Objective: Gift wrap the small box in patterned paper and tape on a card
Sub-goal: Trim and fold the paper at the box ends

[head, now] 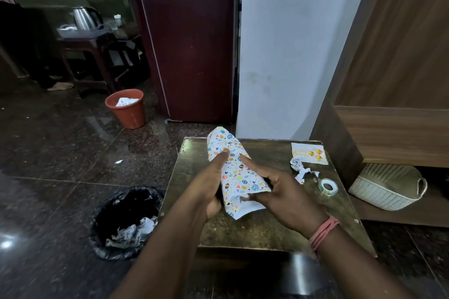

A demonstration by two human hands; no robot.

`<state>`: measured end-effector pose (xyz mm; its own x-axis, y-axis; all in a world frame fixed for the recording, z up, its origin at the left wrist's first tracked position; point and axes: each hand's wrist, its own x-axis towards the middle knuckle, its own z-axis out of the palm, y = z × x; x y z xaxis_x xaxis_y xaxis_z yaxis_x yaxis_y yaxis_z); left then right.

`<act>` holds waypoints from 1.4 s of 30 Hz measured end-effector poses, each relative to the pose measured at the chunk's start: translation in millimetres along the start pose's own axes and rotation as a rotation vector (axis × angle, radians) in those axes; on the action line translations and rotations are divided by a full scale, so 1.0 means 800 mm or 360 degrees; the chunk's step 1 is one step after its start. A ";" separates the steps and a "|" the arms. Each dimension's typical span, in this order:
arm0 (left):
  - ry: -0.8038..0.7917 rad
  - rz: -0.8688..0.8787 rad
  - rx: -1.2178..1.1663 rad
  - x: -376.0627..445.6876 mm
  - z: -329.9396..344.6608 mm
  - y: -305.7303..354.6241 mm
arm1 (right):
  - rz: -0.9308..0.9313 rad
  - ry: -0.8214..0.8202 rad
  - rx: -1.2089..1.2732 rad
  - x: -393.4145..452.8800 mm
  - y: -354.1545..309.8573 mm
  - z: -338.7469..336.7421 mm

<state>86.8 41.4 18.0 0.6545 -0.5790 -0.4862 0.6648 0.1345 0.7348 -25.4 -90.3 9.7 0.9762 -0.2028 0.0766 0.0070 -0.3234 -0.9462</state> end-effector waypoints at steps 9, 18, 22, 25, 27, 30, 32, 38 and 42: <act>-0.0017 0.0037 0.0031 -0.001 -0.007 0.003 | -0.0060 0.0173 -0.0136 -0.003 0.007 0.017; -0.0045 0.0109 0.0053 0.005 -0.004 -0.002 | -0.0077 0.0351 -0.0238 -0.008 0.006 0.022; -0.0065 0.0140 0.0064 0.005 -0.004 -0.002 | -0.0098 0.0403 -0.0238 -0.008 0.005 0.022; -0.0079 0.0162 0.0082 0.004 -0.004 -0.002 | -0.0132 0.0436 -0.0258 -0.007 0.006 0.022; -0.0076 0.0172 0.0087 0.004 -0.003 -0.002 | -0.0141 0.0460 -0.0264 -0.008 0.007 0.022; -0.0052 0.0184 0.0101 0.004 -0.001 -0.003 | -0.0136 0.0484 -0.0266 -0.010 0.007 0.022; -0.0046 0.0193 0.0106 0.004 0.000 -0.003 | -0.0127 0.0501 -0.0264 -0.011 0.007 0.023; -0.0039 0.0188 0.0102 0.005 0.002 -0.005 | -0.0112 0.0554 -0.0226 -0.011 0.009 0.023; 0.0042 0.0180 0.0075 0.006 0.000 -0.002 | -0.0089 0.0447 -0.0278 -0.005 0.008 0.020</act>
<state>88.8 38.1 14.7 0.7341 -0.5407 -0.4108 0.5688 0.1592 0.8069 -26.1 -76.8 -1.4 0.8772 -0.4195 0.2335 -0.0020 -0.4896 -0.8719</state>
